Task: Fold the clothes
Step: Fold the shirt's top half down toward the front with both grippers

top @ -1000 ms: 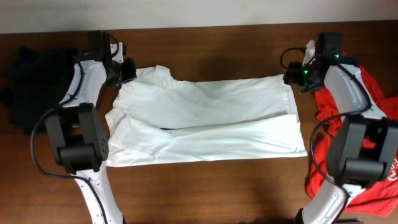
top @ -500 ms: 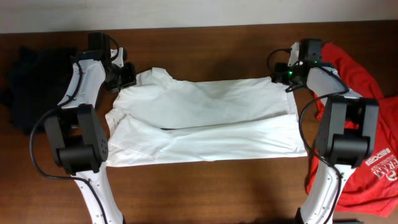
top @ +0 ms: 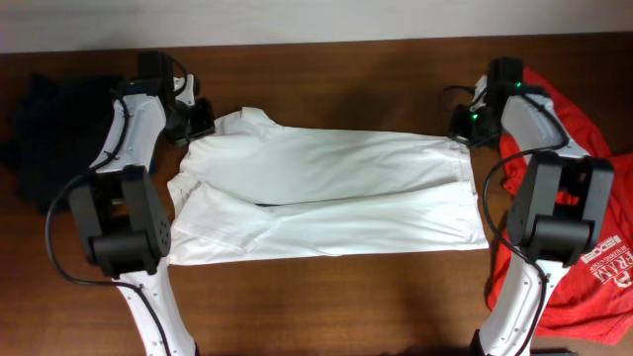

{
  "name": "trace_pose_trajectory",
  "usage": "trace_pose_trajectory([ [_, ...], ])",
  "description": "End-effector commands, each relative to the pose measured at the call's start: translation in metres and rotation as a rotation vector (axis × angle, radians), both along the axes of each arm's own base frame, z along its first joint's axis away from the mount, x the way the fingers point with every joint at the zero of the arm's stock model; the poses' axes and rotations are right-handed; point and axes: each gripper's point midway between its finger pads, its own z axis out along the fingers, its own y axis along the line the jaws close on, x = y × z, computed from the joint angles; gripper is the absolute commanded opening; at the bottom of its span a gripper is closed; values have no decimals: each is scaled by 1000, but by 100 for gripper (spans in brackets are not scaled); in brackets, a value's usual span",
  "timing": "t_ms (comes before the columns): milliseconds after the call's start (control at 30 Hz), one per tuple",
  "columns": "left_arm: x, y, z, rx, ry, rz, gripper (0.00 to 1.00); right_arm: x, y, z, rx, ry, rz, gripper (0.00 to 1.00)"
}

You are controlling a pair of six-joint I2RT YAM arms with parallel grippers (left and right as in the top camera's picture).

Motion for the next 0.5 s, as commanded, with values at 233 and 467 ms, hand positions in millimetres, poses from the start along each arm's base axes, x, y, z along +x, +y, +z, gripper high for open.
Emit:
trace_pose_trajectory([
  [233,-52,6,92,-58,34,19,0,-51,2,110,2,147,46,4],
  [467,-120,17,78,25,327,43,0,-113,7,112,17,389,118,4],
])
